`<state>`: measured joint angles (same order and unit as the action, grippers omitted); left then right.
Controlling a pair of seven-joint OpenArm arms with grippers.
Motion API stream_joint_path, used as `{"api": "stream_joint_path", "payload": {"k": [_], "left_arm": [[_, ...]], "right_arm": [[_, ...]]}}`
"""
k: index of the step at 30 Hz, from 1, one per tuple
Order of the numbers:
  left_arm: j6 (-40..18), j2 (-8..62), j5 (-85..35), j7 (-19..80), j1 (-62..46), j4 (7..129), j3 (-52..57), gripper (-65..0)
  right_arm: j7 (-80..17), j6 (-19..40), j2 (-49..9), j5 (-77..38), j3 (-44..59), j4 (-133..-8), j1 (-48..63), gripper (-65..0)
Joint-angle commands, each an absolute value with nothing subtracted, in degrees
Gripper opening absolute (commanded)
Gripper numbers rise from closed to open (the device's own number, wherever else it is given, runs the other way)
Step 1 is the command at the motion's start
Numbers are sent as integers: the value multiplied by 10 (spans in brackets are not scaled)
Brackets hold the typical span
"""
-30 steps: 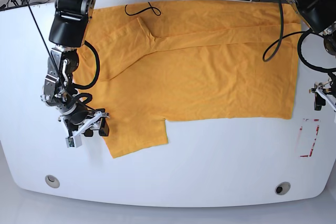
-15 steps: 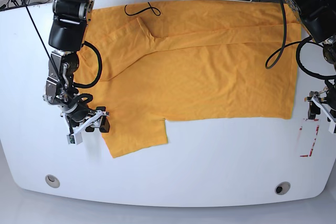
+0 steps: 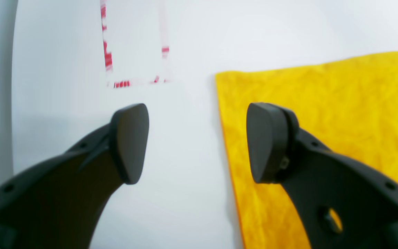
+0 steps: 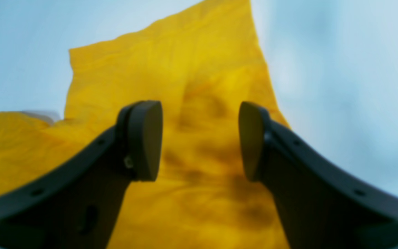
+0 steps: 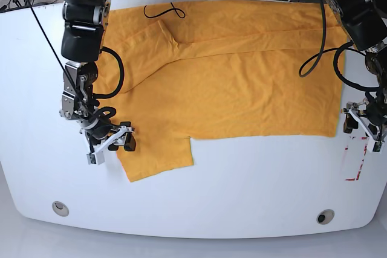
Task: Fold the T-shirt properly
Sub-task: 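Move the right gripper to the hem corner beside the short sleeve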
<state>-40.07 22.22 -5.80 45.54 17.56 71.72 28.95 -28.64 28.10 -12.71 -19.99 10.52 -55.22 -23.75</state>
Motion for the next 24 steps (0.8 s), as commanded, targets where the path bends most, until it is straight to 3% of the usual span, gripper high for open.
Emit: {"api": "stream_joint_path", "payload": {"k": [1, 24], "left_arm": [[-400, 238, -65, 445, 191, 729, 302, -236], [-400, 243, -60, 435, 186, 693, 303, -233]], "right_arm": [[-267, 285, -128, -214, 80, -558, -254, -313], [-227, 280, -123, -162, 32, -482, -238, -329]]}}
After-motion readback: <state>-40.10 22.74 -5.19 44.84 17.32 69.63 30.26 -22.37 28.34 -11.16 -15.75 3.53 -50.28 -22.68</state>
